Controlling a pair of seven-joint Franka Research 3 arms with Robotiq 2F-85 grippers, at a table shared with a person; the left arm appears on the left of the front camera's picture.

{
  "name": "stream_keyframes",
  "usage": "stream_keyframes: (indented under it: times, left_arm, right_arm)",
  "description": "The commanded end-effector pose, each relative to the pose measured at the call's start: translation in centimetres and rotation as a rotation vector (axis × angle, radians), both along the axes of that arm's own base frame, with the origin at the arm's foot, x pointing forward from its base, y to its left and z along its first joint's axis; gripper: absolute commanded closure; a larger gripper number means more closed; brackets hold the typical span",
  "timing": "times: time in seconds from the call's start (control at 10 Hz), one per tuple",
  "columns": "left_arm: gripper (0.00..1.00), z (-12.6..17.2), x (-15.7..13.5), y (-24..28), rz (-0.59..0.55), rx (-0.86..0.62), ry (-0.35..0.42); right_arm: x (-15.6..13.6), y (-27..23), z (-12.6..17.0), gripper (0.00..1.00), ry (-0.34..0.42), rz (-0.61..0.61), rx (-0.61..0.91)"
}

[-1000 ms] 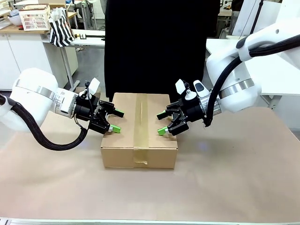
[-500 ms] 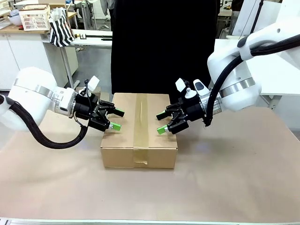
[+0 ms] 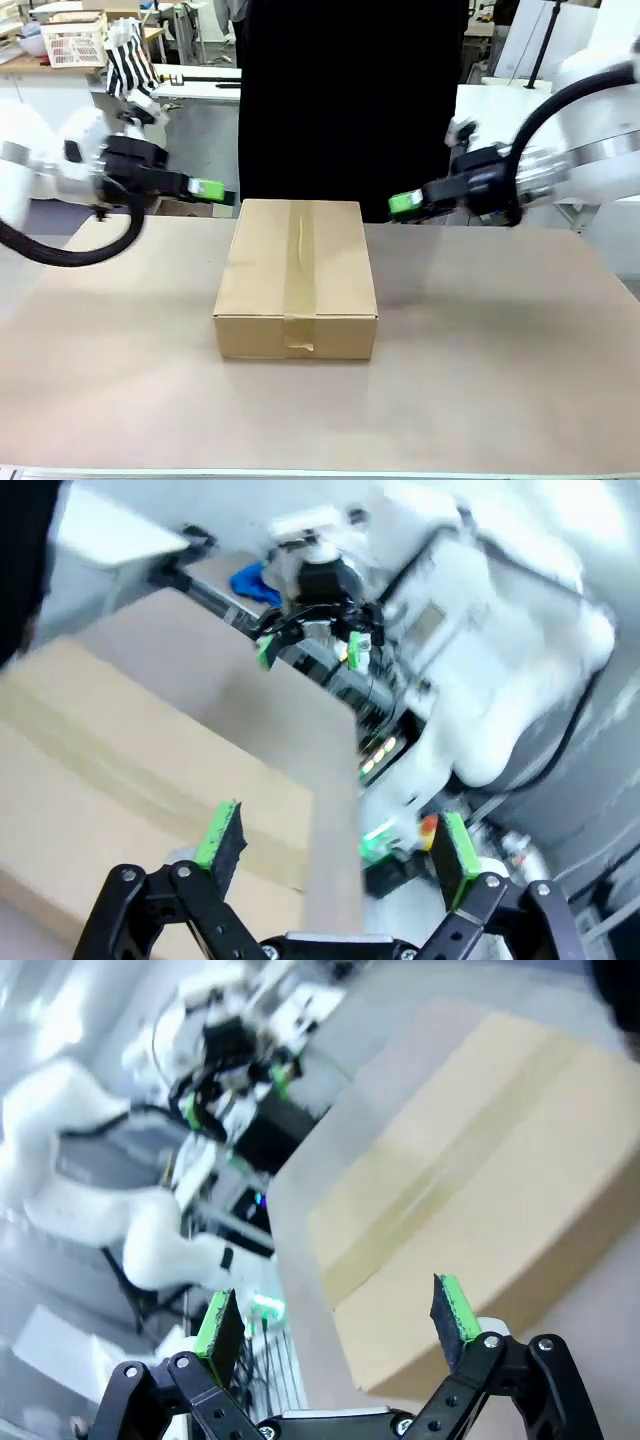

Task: Pack the gift set into the box.
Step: Press and hold the closed box until the human finishes sealing it.

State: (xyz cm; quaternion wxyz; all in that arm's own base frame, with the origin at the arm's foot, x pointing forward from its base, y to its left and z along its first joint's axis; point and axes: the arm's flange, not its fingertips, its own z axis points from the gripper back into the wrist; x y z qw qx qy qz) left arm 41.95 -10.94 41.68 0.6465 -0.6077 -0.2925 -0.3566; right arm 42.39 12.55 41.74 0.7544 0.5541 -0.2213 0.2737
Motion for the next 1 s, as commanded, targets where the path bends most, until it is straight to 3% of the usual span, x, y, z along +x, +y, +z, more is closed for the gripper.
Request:
stream_keyframes:
  times: [0.0, 0.2, 0.3, 0.9]
  left_arm:
    - [0.00, 1.1, -3.7, 3.8, 0.208, -0.080, 0.236]
    - [0.00, 0.0, -5.8, 8.2, 0.493, -0.152, 0.377]
    - [0.00, 0.1, -2.9, 5.2, 0.186, -0.054, 0.241]
    - [0.00, 0.1, -2.9, 5.2, 0.186, -0.054, 0.241]
  right_arm:
    - [-3.0, -6.5, 2.2, 0.00, 0.047, -0.248, 0.035]
    - [-2.5, -8.5, 0.6, 0.00, -0.008, -0.360, -0.057]
    - [-2.1, -8.2, 1.9, 0.00, 0.027, -0.227, 0.025]
    - [-2.1, -8.2, 1.9, 0.00, 0.027, -0.227, 0.025]
